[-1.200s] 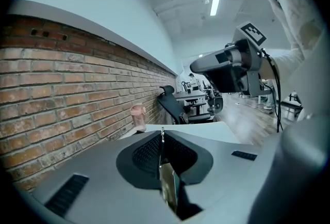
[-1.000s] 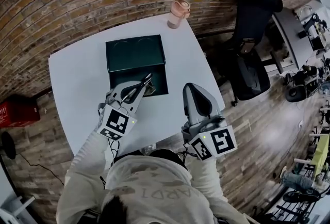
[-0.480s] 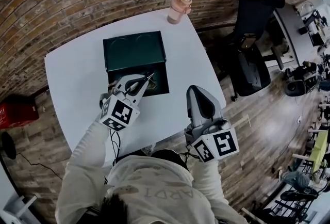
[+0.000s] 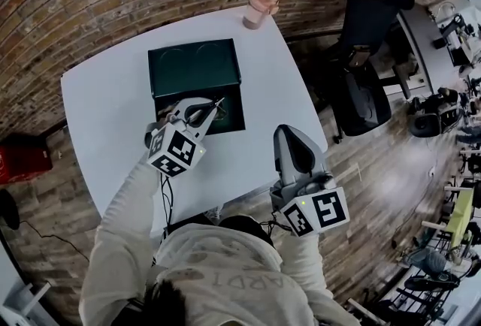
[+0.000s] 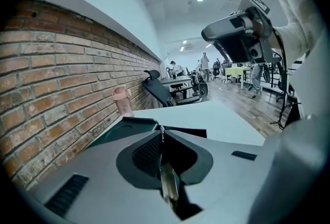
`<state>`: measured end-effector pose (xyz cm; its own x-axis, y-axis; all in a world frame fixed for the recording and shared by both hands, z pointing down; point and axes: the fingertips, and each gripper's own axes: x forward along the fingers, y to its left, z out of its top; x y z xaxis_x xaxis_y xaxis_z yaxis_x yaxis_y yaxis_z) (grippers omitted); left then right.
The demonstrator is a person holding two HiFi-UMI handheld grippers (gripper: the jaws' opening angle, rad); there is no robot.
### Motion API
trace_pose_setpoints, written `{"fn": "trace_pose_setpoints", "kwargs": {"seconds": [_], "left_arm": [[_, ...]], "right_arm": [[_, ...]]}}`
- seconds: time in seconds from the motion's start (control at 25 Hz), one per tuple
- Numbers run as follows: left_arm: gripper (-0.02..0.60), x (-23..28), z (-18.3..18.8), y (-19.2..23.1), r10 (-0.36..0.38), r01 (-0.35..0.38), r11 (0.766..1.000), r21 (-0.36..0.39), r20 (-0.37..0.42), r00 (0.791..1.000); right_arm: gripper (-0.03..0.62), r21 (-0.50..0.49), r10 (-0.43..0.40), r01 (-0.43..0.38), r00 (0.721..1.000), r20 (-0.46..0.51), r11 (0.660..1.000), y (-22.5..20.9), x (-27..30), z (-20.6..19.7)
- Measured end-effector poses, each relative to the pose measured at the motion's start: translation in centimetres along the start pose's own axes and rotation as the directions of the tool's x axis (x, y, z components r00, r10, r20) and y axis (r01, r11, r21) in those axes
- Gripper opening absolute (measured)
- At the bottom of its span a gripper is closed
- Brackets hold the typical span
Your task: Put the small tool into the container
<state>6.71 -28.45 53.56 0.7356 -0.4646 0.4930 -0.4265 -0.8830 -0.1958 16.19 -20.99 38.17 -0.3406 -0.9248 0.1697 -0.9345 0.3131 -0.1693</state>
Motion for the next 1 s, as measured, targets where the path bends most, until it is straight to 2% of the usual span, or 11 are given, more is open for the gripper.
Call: {"fn": "trace_pose_setpoints", "kwargs": {"seconds": [0.28,0.52,0.68,1.0], "left_arm": [[0.021,0.4,-0.9,-0.2,-0.004,0.004,1.000,-0.004,-0.049,0.999],[0.018,0.4,-3.3,-0.3,-0.001,0.000,1.000,-0.009,-0.162,0.987],[0.018,0.5,-4.5,-0.5,-0.012,0.004,0.999,-0.036,-0.209,0.978],[0.023,0.5,-4.7,-1.1,-0.031,0.024,0.999,-0.036,-0.224,0.974]], "right_arm": [[0.011,-0.005,-0.001,0.001,1.000,0.001,1.000,0.4,-0.4,-0.1],[0.011,-0.016,-0.002,0.002,1.000,-0.001,1.000,1.1,-0.8,0.2],[0.011,-0.020,-0.009,0.009,1.000,0.000,1.000,1.3,-1.2,0.3],[0.011,-0.032,-0.016,0.017,1.000,0.005,0.999,1.9,-1.7,0.6]]}}
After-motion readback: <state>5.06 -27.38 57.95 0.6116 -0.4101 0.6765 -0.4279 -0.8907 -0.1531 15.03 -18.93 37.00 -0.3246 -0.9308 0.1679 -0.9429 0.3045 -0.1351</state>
